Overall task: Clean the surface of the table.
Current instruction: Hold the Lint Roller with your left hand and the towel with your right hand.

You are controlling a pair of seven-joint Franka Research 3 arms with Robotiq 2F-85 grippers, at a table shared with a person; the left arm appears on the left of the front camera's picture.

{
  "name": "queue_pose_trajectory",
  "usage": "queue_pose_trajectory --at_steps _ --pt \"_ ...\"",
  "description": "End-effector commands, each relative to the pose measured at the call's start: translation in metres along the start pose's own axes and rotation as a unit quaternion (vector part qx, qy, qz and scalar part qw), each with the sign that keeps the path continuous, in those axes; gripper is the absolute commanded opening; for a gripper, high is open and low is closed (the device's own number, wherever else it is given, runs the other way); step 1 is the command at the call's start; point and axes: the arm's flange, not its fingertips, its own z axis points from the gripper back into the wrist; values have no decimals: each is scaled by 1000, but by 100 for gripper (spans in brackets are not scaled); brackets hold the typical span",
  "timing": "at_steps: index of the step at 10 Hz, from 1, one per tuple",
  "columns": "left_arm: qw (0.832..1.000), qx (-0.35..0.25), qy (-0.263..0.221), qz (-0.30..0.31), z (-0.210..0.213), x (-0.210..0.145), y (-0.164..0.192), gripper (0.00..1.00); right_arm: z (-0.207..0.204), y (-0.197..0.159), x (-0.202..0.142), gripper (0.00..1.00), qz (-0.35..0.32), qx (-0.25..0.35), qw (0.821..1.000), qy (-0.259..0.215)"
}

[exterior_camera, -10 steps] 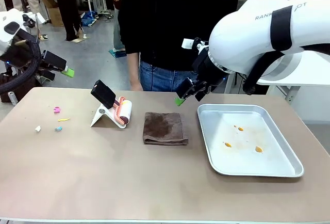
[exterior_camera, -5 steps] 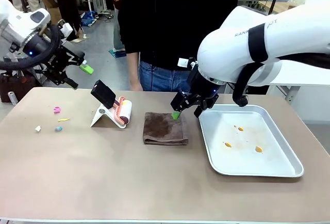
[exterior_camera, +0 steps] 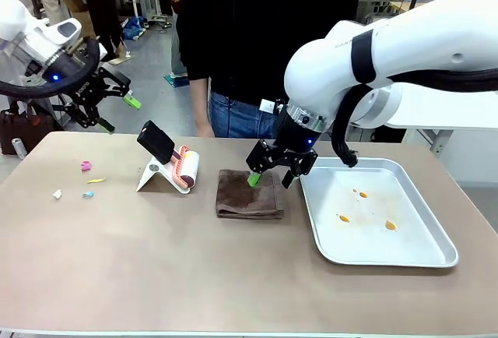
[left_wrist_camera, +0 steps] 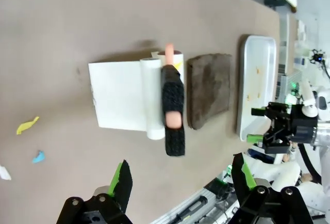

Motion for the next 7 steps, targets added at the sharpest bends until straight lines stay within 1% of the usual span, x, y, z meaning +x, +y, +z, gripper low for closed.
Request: queue_pose_trajectory --at_steps 1,2,3,4,7 --pt "1000 13 -13 9 -7 5 5 100 -10 7 14 100 -54 -34 998 -12" --pt "999 27 -18 3 -12 4 9 100 -18 6 20 100 -76 -63 995 -27" --pt "999 31 -31 -5 -13 1 10 100 -24 5 25 100 -81 -71 994 -35" --pt "999 23 -41 -15 -15 -2 10 100 -29 3 30 100 -96 -101 989 -51" --pt "998 -1 -52 -45 -28 -11 5 100 -44 2 43 100 -114 -132 983 -61"
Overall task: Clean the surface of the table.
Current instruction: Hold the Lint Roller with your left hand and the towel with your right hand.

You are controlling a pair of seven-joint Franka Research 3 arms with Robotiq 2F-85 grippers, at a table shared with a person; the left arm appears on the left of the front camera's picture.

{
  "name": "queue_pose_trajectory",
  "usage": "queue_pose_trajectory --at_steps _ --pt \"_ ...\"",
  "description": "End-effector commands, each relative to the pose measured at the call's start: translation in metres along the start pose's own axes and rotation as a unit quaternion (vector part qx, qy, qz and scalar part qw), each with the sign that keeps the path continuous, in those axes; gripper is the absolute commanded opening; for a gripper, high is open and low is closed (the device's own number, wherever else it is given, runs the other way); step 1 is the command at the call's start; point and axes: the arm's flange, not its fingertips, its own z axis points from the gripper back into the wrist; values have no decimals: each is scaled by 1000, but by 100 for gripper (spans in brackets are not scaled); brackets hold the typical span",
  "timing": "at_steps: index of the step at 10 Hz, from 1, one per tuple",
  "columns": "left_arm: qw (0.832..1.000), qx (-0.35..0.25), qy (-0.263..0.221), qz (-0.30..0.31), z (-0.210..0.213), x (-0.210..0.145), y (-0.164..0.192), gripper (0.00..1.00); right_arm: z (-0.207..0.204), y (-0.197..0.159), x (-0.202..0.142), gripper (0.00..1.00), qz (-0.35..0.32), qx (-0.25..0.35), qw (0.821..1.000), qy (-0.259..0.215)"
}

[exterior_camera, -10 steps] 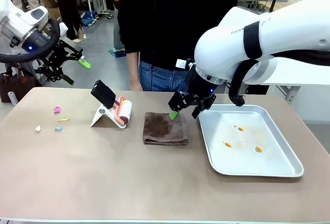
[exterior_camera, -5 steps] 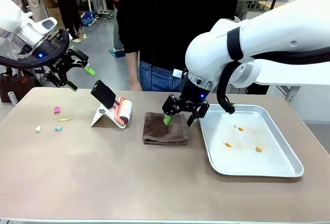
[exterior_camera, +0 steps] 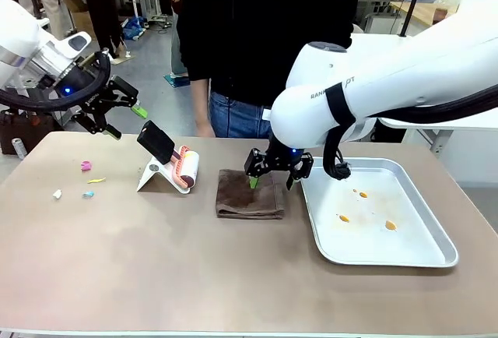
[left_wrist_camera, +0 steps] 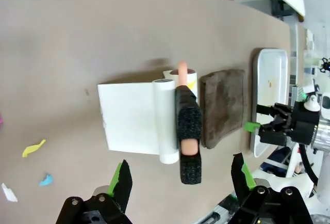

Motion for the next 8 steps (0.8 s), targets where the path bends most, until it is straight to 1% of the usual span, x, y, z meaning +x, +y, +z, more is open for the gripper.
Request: queue_pose_trajectory --at_steps 1,3,8 --pt "999 -30 -20 -23 -8 -12 -2 100 -4 15 11 100 -27 -27 999 -20" --pt "999 -29 2 -34 -17 -14 -8 100 -7 14 14 100 -53 -53 996 -41" --pt "999 -6 8 -31 -32 -8 -12 100 -18 22 18 100 -47 -62 996 -40"
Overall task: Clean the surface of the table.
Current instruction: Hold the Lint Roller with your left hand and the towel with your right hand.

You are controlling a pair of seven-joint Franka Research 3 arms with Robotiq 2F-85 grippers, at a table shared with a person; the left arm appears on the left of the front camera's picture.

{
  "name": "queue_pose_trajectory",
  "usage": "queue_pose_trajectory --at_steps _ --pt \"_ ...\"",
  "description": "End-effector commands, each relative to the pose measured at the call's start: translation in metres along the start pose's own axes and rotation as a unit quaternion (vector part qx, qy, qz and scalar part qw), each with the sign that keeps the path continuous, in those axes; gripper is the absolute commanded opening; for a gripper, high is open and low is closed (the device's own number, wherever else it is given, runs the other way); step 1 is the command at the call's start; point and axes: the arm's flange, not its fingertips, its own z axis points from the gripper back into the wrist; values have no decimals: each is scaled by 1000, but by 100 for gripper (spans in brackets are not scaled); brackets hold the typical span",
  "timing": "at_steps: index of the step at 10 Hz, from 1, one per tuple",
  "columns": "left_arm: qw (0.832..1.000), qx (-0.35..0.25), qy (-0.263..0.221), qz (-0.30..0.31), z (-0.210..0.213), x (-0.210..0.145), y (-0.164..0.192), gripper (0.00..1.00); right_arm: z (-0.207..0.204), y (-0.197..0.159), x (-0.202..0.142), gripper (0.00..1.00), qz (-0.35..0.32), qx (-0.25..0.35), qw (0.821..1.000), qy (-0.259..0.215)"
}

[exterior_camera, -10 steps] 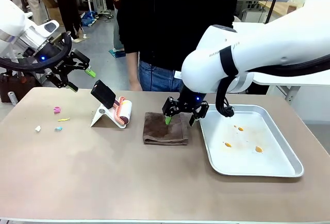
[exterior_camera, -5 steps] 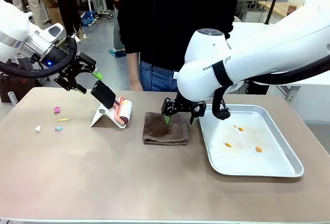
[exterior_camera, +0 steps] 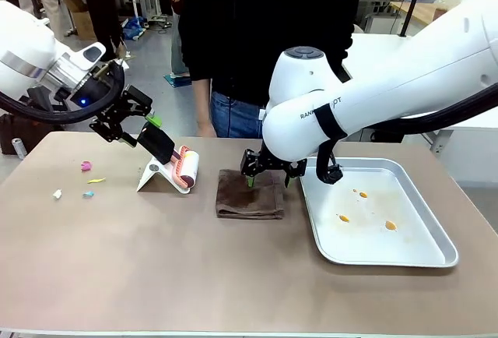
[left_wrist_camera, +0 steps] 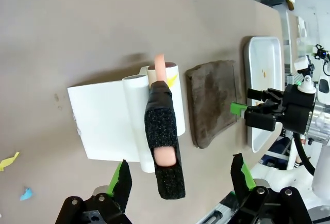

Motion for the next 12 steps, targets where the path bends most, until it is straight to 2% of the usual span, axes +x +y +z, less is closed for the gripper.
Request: queue_pose_trajectory --at_steps 1,7,12 --pt "1000 11 3 -4 -3 1 -2 100 -4 9 7 100 -17 -17 1000 -17" --pt "999 32 21 -8 -10 2 -10 100 -19 12 11 100 -34 -78 996 -23" --pt "999 39 18 -8 -12 2 -12 100 -24 10 13 100 -37 -68 997 1"
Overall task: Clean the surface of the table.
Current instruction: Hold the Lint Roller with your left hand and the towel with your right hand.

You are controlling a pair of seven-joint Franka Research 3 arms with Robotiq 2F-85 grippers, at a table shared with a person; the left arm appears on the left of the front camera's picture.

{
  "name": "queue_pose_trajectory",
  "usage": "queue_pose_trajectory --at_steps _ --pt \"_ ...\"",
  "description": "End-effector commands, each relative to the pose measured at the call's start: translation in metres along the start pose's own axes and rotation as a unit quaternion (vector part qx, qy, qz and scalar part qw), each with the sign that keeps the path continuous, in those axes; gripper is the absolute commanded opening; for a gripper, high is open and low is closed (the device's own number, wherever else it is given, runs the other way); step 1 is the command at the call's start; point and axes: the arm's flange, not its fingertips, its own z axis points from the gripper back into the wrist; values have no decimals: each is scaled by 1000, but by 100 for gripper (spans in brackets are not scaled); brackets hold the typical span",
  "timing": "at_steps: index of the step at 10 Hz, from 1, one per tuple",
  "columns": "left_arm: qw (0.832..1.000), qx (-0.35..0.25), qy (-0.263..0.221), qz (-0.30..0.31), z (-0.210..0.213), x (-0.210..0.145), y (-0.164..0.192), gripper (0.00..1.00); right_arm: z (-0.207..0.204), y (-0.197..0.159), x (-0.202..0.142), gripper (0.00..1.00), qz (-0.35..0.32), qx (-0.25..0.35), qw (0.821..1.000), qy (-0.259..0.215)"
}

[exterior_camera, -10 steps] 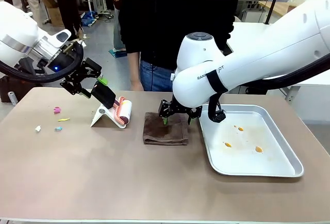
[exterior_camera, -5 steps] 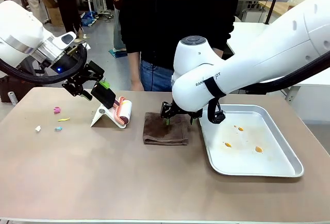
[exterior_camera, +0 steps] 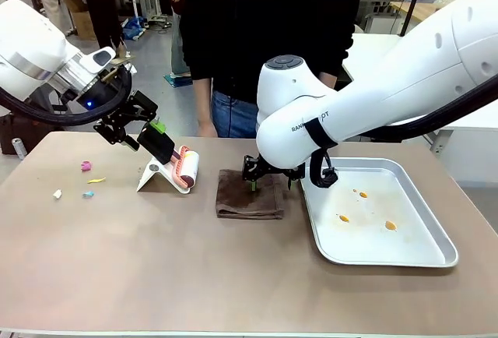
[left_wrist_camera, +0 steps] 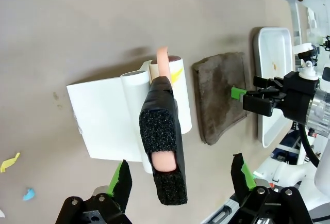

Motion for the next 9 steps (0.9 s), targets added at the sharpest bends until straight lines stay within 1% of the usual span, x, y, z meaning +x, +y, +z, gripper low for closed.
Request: queue_pose_trajectory --at_steps 1,5,8,9 --pt "1000 17 0 7 -2 3 -5 100 -2 5 5 100 -17 -5 1000 13" --pt "999 35 0 19 -5 6 -4 100 -6 5 5 100 -10 18 999 29" --pt "999 34 -11 23 -6 7 -4 100 -7 6 5 100 -4 20 999 34" --pt "998 43 -20 29 -6 8 -3 100 -7 6 4 100 0 18 999 36"
